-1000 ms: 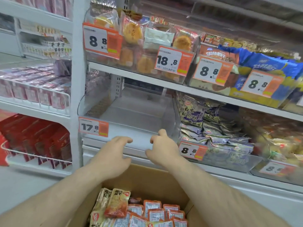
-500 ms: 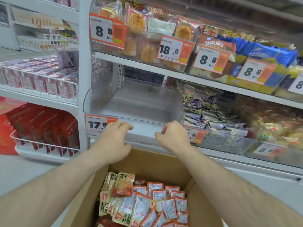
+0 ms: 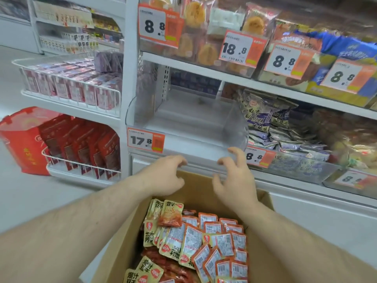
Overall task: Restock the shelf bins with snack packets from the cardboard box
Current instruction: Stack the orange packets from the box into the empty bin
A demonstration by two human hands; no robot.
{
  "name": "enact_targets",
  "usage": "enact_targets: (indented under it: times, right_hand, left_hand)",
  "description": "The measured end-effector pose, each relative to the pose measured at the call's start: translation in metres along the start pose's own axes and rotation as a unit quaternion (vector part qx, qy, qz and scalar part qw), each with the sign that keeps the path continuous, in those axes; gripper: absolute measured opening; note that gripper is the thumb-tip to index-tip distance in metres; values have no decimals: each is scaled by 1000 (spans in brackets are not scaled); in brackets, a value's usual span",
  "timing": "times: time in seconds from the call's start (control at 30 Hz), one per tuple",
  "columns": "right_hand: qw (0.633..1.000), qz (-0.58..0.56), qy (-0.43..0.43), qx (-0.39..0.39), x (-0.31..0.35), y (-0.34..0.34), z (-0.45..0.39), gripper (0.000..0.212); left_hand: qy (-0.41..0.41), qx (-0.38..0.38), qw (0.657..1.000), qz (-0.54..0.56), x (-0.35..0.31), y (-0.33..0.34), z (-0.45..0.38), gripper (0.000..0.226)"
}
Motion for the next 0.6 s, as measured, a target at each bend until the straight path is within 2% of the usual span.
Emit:
enact_targets:
  times: [0.03,0.07,0.1,0.13,0.17,0.23,0.3,0.4,0.53,0.6]
  right_hand:
    - [999,-2,-38,-10,6,9,15,23]
    - [999,-5,-42,17,6,23,28,18]
    - [997,-16,15,78,-6,45,40,11]
    - [983,-36,109,144,-25,70,52,7]
    - [958,-49,204,197,-44,95,65,6]
    - [913,-83,316,244,-70,136,84,5]
    - [876,-117,379,273,-81,176,95,7]
    - [833,-145,430,318,-80,233,102,22]
    - [806,-81,474,345,-78,279,99,69]
    - [791,-40,489,365,-77,288,99,82]
  left_hand:
    - [0,22,1000,5,2,9,-2,57]
    - [1,40,999,9,3,16,-3,55]
    - [1,55,998,18,4,23,-5,54]
    - [-1,70,997,29,6,30,-8,53]
    - [-3,81,996,34,8,35,-10,51]
    - [-4,100,995,28,13,43,-14,50]
    - [-8,119,993,18,19,49,-19,48]
    - [-28,135,990,19,34,51,-26,45]
    - [-71,138,986,52,57,52,-32,41]
    - [-85,140,985,61,65,53,-32,40]
Point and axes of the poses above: each hand's wrist, its own z-axis away from the middle knuckle, its own y-axis out of the palm, x = y × z, the point moved 8 cm from there along -z, towards the middle knuckle, and after that the axes turned 8 degrees about -z, right-handed, at the moved point
